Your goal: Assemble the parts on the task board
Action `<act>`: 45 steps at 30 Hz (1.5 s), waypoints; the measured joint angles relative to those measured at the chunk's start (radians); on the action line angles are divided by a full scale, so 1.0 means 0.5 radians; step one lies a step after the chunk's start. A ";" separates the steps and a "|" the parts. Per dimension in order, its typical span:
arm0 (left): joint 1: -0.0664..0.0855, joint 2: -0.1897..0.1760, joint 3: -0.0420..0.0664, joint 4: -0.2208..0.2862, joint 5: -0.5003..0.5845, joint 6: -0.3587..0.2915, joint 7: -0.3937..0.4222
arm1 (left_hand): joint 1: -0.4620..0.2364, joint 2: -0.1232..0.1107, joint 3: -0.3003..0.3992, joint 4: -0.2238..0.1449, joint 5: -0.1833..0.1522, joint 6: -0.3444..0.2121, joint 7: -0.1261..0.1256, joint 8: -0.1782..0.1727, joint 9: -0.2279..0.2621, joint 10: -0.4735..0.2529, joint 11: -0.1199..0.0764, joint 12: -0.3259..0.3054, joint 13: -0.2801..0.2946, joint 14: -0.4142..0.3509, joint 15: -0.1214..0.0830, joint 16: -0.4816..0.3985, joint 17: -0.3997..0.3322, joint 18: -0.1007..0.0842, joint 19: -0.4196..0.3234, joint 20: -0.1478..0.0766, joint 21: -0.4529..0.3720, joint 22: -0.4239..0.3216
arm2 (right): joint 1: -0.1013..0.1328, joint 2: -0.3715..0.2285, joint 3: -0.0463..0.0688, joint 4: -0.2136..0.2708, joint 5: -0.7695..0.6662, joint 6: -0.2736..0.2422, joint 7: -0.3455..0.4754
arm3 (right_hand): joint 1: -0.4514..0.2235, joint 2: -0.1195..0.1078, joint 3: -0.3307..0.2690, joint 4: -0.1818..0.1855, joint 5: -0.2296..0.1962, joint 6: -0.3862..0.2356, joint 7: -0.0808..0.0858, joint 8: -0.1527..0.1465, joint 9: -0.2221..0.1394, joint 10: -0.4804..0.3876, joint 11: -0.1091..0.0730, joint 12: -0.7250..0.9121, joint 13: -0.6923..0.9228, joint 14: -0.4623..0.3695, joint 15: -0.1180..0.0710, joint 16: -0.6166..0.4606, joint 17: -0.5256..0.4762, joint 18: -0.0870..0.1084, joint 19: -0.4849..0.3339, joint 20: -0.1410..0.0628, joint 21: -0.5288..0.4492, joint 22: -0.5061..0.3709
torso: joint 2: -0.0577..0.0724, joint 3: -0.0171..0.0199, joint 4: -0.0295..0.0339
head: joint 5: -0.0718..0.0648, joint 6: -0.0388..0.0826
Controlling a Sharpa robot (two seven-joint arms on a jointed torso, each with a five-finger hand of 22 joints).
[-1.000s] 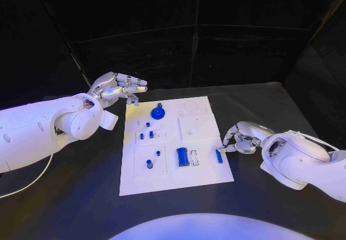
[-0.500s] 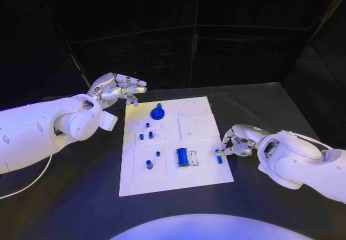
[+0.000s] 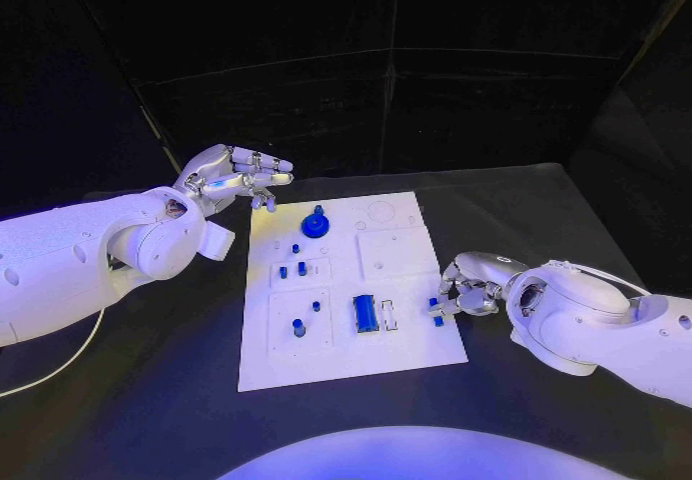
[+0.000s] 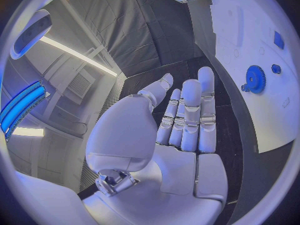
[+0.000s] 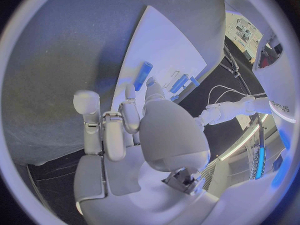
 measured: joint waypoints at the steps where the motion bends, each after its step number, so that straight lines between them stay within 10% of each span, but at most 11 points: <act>1: 0.000 0.000 0.000 0.000 0.000 0.000 0.000 | 0.000 0.000 0.000 0.000 0.000 0.000 0.000 0.000 0.000 0.000 0.000 0.000 0.000 0.000 0.000 0.000 0.000 0.000 0.000 0.000 0.000 0.000 | 0.000 0.003 0.000 -0.003 -0.004 0.011 -0.004 | 0.002 0.002 0.000 0.000 0.000 0.000 0.000 0.000 0.000 0.000 0.000 0.000 0.000 0.000 0.000 0.000 0.000 0.000 0.000 0.000 0.000 0.000 | 0.000 -0.0002 0.000 | 0.000 -0.001; 22: 0.000 -0.012 0.000 0.006 0.000 0.005 0.000 | 0.000 0.000 0.000 0.000 0.000 0.000 0.000 0.000 0.000 0.000 0.000 0.000 0.000 0.000 0.000 0.000 0.000 0.000 0.000 0.000 0.000 0.000 | -0.004 0.095 0.016 -0.028 -0.179 0.121 -0.034 | 0.185 -0.011 0.135 -0.184 -0.049 0.028 -0.001 -0.067 0.013 -0.023 -0.021 -0.038 -0.022 0.000 -0.014 -0.009 0.000 0.000 0.000 -0.015 -0.008 -0.001 | 0.001 -0.0008 0.000 | 0.008 -0.011; 35: 0.000 -0.013 0.000 0.006 0.000 0.006 -0.001 | 0.000 0.000 -0.009 0.009 0.000 0.000 0.000 0.000 0.000 -0.007 -0.007 0.015 0.000 0.000 0.000 0.000 -0.002 0.000 -0.006 0.006 0.000 -0.003 | -0.013 0.079 0.011 0.009 -0.138 0.048 -0.045 | 0.198 -0.024 0.362 -0.231 0.227 0.034 -0.007 -0.142 -0.026 -0.026 -0.017 -0.047 -0.013 0.000 -0.014 -0.009 0.001 0.000 0.014 -0.030 -0.008 0.027 | 0.000 0.0004 -0.003 | 0.010 -0.018; 45: 0.000 -0.012 0.000 0.006 0.000 0.007 -0.001 | 0.000 0.000 -0.008 0.009 0.000 0.000 0.000 0.000 0.000 -0.007 -0.007 0.015 0.000 0.000 0.000 0.000 -0.002 0.000 -0.006 0.006 0.000 -0.003 | -0.026 0.074 -0.001 0.016 0.229 -0.140 0.019 | 0.130 -0.034 0.530 -0.141 0.260 0.040 -0.003 -0.194 -0.026 -0.028 -0.014 -0.048 0.008 0.000 -0.014 -0.003 0.001 0.000 0.014 -0.029 0.000 0.039 | 0.001 -0.0010 0.000 | 0.012 -0.025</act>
